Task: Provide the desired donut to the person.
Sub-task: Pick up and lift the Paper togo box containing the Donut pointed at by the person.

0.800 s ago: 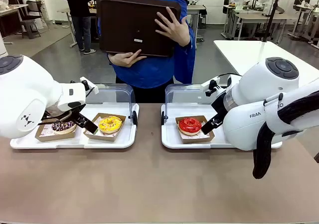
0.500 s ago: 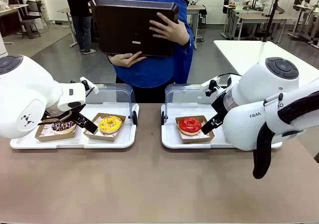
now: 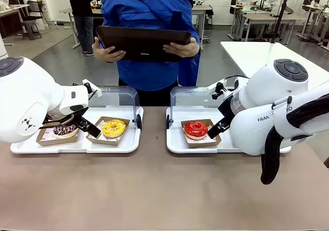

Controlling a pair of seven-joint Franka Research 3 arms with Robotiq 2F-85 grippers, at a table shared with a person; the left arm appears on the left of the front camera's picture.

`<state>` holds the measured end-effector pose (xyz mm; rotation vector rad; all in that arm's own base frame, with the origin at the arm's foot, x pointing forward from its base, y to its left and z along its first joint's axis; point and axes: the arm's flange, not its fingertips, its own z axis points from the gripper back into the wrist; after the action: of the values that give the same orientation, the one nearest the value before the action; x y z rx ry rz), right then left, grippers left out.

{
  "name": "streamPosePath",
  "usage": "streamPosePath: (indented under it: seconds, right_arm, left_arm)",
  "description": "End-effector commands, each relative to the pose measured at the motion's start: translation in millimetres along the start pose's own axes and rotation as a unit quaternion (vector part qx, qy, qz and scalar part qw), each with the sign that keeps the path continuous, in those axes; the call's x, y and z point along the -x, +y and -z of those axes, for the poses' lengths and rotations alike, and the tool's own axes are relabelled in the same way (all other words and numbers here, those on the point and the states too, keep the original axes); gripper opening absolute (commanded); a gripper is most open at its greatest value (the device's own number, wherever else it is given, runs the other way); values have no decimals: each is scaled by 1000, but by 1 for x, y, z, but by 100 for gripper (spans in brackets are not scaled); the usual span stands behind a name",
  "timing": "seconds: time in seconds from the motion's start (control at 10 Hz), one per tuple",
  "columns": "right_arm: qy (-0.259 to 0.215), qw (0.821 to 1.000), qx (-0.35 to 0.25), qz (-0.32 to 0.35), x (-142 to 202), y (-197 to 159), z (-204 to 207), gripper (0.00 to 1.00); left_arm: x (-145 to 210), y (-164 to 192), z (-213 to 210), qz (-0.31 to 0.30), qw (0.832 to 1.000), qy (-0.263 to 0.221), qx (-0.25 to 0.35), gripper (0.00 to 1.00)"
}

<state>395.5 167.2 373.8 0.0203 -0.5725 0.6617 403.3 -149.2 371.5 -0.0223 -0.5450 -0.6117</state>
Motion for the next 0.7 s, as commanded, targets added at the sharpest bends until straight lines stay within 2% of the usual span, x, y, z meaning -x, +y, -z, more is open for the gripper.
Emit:
streamPosePath:
  seconds: [0.0, 0.4, 0.5, 0.6]
  right_arm:
    - [0, 1000, 0, 0, 0, 0, 0, 100]
    - [0, 1000, 0, 0, 0, 0, 0, 100]
    - [-4, 1000, 0, -16, 3, -13, -34, 100]
    - [-3, 998, -41, -44, 21, -31, -70, 100]
  left_arm:
    - [0, 0, 0, 0, 1000, 0, 0, 100]
    - [0, 0, 0, 0, 1000, 0, 0, 100]
    - [10, 8, -32, 8, 1000, -6, 9, 100]
    - [38, 21, -65, 31, 999, 16, 38, 100]
